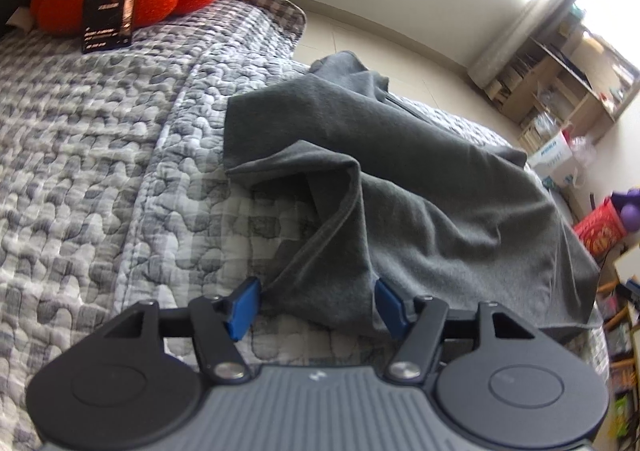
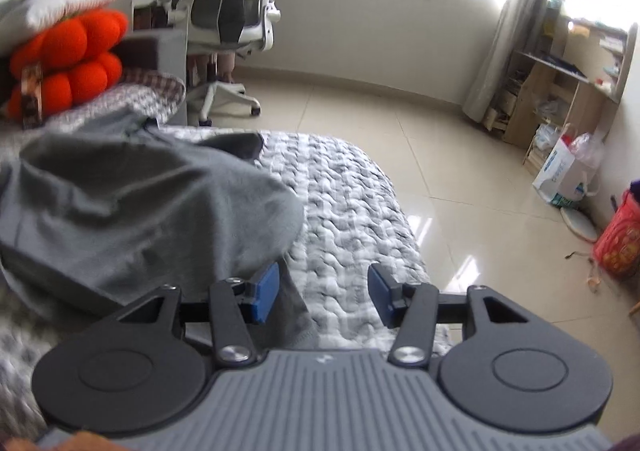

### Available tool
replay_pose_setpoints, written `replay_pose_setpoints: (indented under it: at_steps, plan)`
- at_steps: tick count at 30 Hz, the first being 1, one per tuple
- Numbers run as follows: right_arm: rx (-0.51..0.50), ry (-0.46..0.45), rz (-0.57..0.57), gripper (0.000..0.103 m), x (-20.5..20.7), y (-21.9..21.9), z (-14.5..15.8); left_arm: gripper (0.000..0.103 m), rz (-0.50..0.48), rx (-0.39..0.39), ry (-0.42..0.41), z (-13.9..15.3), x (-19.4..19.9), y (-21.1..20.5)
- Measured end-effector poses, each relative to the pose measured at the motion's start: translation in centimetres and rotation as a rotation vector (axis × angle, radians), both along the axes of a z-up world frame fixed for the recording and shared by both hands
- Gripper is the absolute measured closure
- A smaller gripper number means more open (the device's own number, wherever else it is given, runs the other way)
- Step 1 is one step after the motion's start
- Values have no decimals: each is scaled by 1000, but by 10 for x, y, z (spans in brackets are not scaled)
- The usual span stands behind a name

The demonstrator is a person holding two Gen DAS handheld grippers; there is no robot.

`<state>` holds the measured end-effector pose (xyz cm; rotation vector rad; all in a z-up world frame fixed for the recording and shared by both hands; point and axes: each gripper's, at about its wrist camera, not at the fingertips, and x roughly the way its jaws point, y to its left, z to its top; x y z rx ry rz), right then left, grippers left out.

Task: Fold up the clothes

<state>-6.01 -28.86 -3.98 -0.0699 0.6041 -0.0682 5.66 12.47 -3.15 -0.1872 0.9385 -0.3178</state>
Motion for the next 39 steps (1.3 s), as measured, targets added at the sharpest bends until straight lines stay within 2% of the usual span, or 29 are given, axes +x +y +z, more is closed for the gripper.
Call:
replay_pose_setpoints:
  at_steps: [4,8,9,11,13,17,24,28,36,39]
  plan:
    - [34,-44,89,50,3,20,0,37,-33,58,-22,-1,-2,-9]
    - [54,-63,218,50,7,50,-1,42,-4,81,-38,-4,-1,-15]
    - [61,-60,250,50,9,58,-2,45,6,90,-43,-4,-1,-17]
    - [68,-54,306,50,14,74,-4,61,19,112,-55,-4,-1,-20]
    - [74,-48,360,50,20,90,-6,69,31,108,-56,-4,1,-20]
    - [76,-39,451,50,26,121,-10,88,60,27,-51,-2,6,-11]
    - [91,-32,613,50,28,161,-15,91,57,-50,-173,10,8,-18]
    - [99,-35,689,50,24,175,-18,91,43,-124,-228,15,16,-23]
    - [135,-62,778,50,19,186,-18,90,4,-284,-154,-2,52,-38]
    - [116,-59,765,50,23,194,-20,89,-7,-326,-118,-10,61,-46]
